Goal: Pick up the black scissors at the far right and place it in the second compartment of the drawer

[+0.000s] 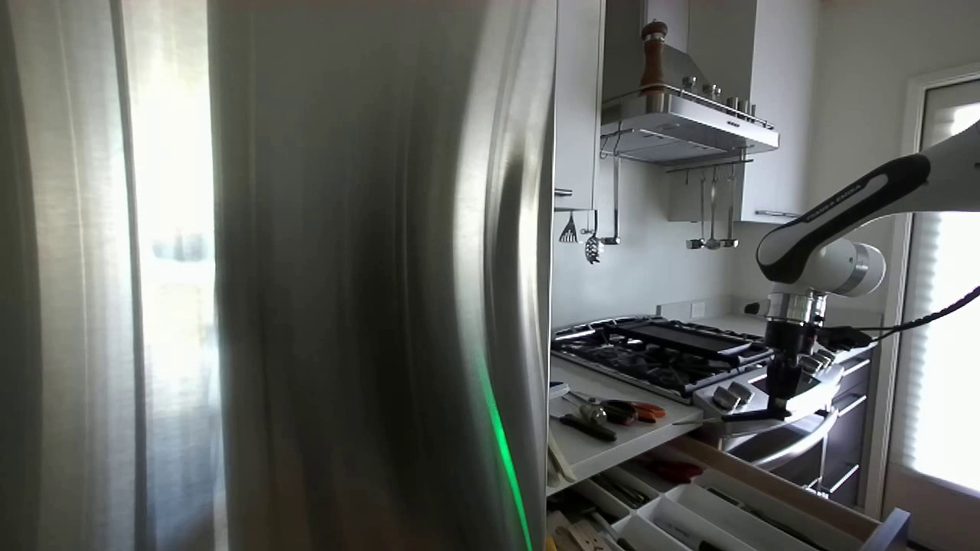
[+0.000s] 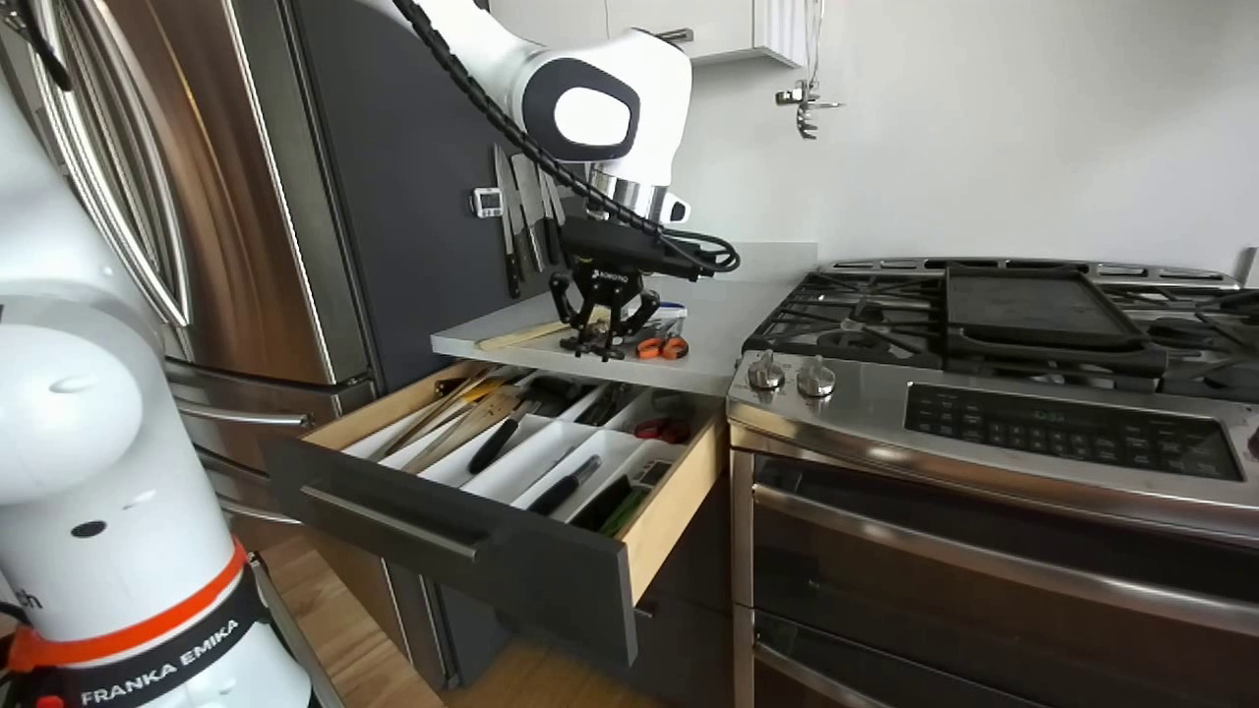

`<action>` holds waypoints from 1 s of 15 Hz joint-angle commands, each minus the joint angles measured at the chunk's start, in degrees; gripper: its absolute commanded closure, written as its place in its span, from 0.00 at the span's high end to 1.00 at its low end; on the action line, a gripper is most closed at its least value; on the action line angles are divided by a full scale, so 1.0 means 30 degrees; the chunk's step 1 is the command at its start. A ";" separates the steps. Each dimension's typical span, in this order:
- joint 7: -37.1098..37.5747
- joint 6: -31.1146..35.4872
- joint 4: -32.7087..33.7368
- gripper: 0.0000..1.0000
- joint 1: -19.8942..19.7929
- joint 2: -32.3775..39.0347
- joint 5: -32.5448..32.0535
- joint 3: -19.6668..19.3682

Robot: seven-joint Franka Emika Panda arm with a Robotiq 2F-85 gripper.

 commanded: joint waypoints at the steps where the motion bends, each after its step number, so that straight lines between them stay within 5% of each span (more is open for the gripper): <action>1: 0.1517 0.0694 -0.1750 0.08 0.0453 -0.0323 0.0808 -0.0278; 8: 0.7339 0.4703 -0.6156 0.08 0.0665 -0.0879 0.0593 0.0040; 15: 1.3034 0.9237 -0.7260 0.08 0.1368 0.0165 -0.0031 0.0387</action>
